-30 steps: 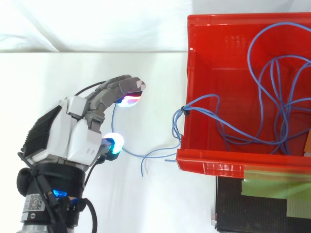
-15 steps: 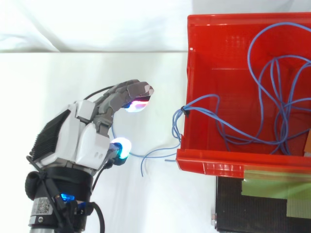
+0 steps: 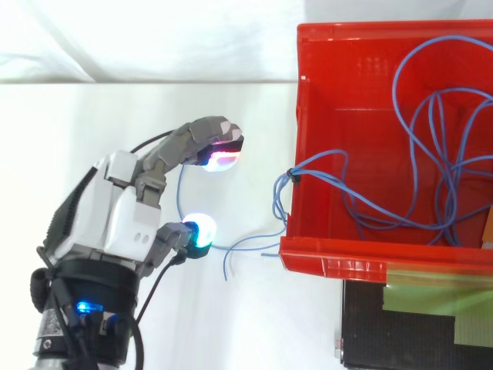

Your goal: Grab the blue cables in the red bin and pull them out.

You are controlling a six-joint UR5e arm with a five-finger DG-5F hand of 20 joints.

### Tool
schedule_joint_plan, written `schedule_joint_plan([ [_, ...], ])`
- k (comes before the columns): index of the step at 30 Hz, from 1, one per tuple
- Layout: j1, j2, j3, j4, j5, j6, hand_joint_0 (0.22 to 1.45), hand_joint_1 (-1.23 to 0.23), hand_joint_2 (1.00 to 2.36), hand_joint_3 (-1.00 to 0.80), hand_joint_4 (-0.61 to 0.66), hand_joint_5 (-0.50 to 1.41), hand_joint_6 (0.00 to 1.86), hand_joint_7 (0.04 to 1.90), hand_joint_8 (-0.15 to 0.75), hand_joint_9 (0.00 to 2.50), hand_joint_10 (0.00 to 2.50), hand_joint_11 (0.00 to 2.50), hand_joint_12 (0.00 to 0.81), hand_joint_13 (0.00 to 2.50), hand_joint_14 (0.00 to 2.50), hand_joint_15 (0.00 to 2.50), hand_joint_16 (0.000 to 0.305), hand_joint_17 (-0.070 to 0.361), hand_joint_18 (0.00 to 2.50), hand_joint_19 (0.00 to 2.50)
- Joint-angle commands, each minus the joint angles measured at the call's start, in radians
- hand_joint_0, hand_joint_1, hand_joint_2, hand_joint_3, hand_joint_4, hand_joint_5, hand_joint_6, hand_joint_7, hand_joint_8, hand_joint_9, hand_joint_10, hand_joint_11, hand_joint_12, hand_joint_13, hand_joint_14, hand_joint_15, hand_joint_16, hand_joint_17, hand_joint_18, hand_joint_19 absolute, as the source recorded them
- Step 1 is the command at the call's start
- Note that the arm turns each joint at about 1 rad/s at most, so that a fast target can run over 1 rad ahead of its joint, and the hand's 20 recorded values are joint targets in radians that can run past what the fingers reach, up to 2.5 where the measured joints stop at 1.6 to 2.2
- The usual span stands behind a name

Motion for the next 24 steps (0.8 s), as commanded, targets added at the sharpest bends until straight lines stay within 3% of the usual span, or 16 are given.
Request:
schedule_joint_plan([
  [1,0.002,-0.002,0.004,-0.003,0.002,-0.029,0.76,-0.9,1.0,-1.0,0.17,0.62,0.01,0.55,0.235,0.54,0.02,0.39,0.352,0.59,0.02,0.41,0.052,0.117,0.46,0.5],
  [10,0.002,0.0,0.003,-0.011,0.002,-0.033,0.76,-0.9,1.0,-1.0,0.17,0.62,0.01,0.56,0.236,0.55,0.02,0.39,0.351,0.58,0.02,0.41,0.052,0.117,0.46,0.51],
  [20,0.004,0.0,0.004,-0.01,0.01,-0.126,0.77,-0.9,1.0,-1.0,0.16,0.63,0.01,0.55,0.232,0.55,0.02,0.39,0.35,0.58,0.02,0.4,0.052,0.117,0.46,0.5],
  [24,0.004,0.0,0.003,-0.02,0.021,-0.133,0.77,-0.9,1.0,-1.0,0.16,0.63,0.01,0.55,0.233,0.55,0.02,0.38,0.349,0.58,0.02,0.4,0.052,0.117,0.46,0.51],
])
